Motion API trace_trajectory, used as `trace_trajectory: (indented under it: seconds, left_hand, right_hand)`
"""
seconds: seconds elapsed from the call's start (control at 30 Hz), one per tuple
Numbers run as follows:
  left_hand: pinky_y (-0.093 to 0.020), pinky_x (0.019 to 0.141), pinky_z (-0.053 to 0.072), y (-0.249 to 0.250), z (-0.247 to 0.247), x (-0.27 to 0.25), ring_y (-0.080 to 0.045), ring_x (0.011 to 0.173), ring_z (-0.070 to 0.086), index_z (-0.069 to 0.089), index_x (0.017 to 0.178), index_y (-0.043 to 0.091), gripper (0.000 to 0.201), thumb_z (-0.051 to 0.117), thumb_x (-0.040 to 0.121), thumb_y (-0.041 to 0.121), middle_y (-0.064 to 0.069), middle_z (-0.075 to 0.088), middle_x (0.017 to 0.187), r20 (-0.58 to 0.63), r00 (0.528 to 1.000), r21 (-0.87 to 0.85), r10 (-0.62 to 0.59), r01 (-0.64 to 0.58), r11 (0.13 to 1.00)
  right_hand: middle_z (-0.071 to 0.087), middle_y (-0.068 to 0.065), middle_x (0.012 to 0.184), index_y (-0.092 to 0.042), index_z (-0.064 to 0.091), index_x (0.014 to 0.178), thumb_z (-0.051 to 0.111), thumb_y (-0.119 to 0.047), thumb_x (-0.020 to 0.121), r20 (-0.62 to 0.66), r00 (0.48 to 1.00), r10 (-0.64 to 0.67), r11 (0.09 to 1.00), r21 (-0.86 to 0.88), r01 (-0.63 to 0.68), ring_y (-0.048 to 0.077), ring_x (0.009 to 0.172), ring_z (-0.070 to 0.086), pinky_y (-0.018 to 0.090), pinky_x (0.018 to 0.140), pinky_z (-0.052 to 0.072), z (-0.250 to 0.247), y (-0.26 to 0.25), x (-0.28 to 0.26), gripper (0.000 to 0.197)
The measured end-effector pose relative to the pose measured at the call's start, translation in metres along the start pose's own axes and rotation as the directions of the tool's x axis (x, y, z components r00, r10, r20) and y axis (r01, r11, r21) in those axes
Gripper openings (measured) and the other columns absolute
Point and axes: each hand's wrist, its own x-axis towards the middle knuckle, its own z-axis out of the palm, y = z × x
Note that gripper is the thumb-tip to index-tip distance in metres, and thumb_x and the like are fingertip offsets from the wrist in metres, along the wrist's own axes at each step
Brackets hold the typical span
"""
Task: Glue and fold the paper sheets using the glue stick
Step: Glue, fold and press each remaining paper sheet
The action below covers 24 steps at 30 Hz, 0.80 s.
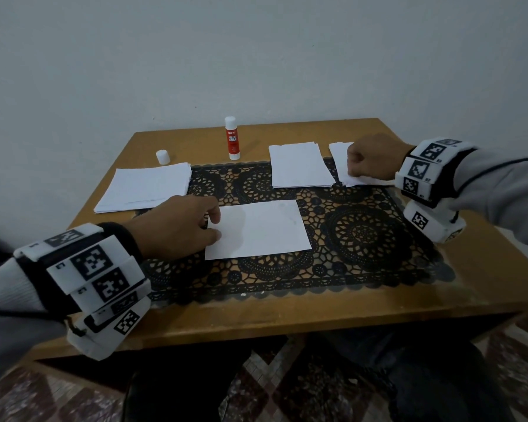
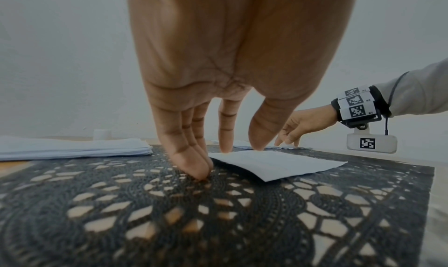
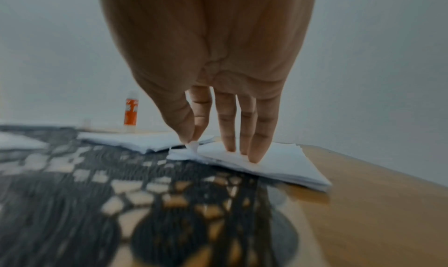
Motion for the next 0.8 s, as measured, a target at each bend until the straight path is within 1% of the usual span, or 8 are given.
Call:
trace_trajectory:
  seconds: [0.1,0.17,0.27,0.4,0.53,0.6,0.7,0.8]
  left_hand:
    - [-0.026,0.079,0.047,-0.001,0.0,0.0,-0.012,0.089,0.056,0.053,0.106,0.025,0.019,0.061,0.09,0.033,0.004,0.059,0.097,-0.005,1.0,-0.005,0.003,-0.003,1.0]
    - [-0.026,0.079,0.047,-0.001,0.0,0.001,-0.012,0.089,0.056,0.053,0.105,0.026,0.019,0.061,0.09,0.034,0.005,0.059,0.097,-0.004,1.0,-0.005,0.0,0.0,1.0]
    - [-0.027,0.079,0.048,-0.002,0.001,0.001,-0.012,0.089,0.056,0.054,0.105,0.026,0.019,0.061,0.09,0.034,0.005,0.059,0.095,-0.011,1.0,-0.001,-0.002,0.002,1.0]
    - [-0.027,0.08,0.048,-0.002,0.002,0.002,-0.012,0.089,0.057,0.054,0.106,0.025,0.021,0.062,0.089,0.033,0.005,0.06,0.097,-0.019,1.0,-0.012,-0.005,0.005,1.0]
    - [-0.027,0.08,0.048,-0.001,0.002,0.002,-0.013,0.09,0.057,0.053,0.108,0.025,0.022,0.061,0.09,0.033,0.004,0.059,0.097,-0.012,1.0,-0.007,-0.012,0.012,1.0]
    - [-0.027,0.08,0.047,-0.001,0.002,0.001,-0.013,0.09,0.056,0.053,0.109,0.025,0.023,0.061,0.09,0.033,0.004,0.059,0.097,-0.013,1.0,-0.007,-0.01,0.01,1.0]
    - [-0.027,0.079,0.045,-0.001,0.001,0.0,-0.014,0.091,0.056,0.051,0.112,0.025,0.025,0.061,0.09,0.033,0.004,0.058,0.098,-0.018,1.0,-0.012,-0.011,0.011,1.0]
    - [-0.028,0.081,0.046,-0.002,0.002,0.0,-0.015,0.093,0.055,0.05,0.113,0.027,0.028,0.062,0.088,0.033,0.002,0.057,0.104,-0.043,0.999,0.012,0.002,-0.001,1.0]
  right_hand:
    - [0.069,0.014,0.074,0.002,0.062,0.065,0.062,-0.001,0.081,-0.074,0.993,0.093,0.988,0.127,-0.083,0.024,0.064,0.064,0.036,0.068,0.053,-0.002,0.004,0.004,0.016]
    - [0.07,0.016,0.075,0.005,0.066,0.071,0.059,0.003,0.079,-0.127,0.977,0.173,0.976,0.153,-0.153,0.025,0.065,0.063,0.035,0.071,0.054,0.0,0.005,0.005,0.011]
    - [0.07,0.012,0.081,-0.007,0.071,0.087,0.066,0.003,0.077,-0.133,0.95,0.282,0.931,0.275,-0.238,0.027,0.072,0.068,0.039,0.078,0.057,0.002,0.01,0.005,0.015]
    - [0.07,0.016,0.087,-0.007,0.073,0.099,0.074,0.004,0.076,-0.031,0.962,0.27,0.886,0.399,-0.236,0.03,0.079,0.07,0.042,0.082,0.058,-0.002,0.015,0.003,0.026]
    - [0.071,0.01,0.084,-0.005,0.075,0.097,0.072,-0.004,0.081,-0.043,0.974,0.221,0.939,0.279,-0.201,0.024,0.074,0.068,0.041,0.086,0.056,-0.002,0.014,0.002,0.016]
    - [0.07,0.003,0.075,-0.004,0.076,0.091,0.071,-0.008,0.083,-0.058,0.976,0.209,0.953,0.235,-0.19,0.018,0.064,0.063,0.036,0.081,0.056,-0.001,0.013,0.001,0.01]
    - [0.062,-0.011,0.048,-0.002,0.074,0.081,0.072,-0.012,0.083,-0.099,0.97,0.224,0.953,0.229,-0.196,0.014,0.054,0.058,0.024,0.06,0.047,-0.002,0.013,-0.002,0.011]
    - [0.064,-0.001,0.055,-0.007,0.07,0.072,0.074,-0.021,0.084,-0.141,0.96,0.242,0.952,0.226,-0.207,0.015,0.054,0.059,0.022,0.055,0.04,-0.008,0.013,-0.005,0.019]
